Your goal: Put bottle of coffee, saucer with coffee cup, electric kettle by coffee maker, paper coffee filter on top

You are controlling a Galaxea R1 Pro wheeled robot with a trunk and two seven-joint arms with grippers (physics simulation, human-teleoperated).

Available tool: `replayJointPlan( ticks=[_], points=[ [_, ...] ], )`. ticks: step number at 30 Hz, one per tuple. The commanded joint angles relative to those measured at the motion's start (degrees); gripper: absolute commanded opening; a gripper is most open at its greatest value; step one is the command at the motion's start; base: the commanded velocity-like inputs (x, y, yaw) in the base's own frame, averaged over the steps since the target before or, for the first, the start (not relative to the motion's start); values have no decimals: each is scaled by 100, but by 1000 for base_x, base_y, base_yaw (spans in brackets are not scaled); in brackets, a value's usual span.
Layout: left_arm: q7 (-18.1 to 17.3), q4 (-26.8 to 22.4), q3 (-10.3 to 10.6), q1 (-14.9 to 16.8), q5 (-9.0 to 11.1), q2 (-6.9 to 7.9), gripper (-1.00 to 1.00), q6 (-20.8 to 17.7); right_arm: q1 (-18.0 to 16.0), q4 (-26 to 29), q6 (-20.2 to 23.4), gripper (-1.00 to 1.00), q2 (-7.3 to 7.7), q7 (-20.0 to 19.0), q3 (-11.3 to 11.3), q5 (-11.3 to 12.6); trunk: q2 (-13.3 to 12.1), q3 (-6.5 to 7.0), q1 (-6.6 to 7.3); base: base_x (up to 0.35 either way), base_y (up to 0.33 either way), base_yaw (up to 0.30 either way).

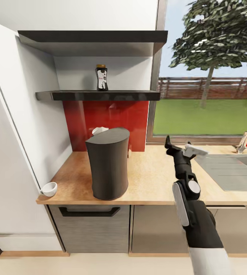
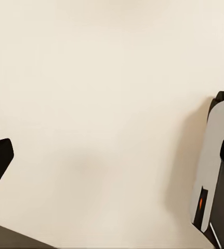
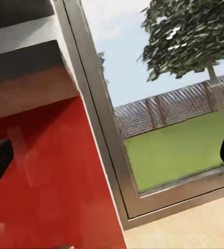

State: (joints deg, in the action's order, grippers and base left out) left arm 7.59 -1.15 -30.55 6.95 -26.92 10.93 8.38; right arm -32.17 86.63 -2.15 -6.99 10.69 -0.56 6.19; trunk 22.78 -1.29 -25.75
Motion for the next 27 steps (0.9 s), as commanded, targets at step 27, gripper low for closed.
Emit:
replayJointPlan(
  ticks=[27],
  points=[
    [67,41,-85,-488,-16,7,100,-19,-5869,-4505,1817,100,-36,454,57,61,13,-15,-3,0,0,0]
  ],
)
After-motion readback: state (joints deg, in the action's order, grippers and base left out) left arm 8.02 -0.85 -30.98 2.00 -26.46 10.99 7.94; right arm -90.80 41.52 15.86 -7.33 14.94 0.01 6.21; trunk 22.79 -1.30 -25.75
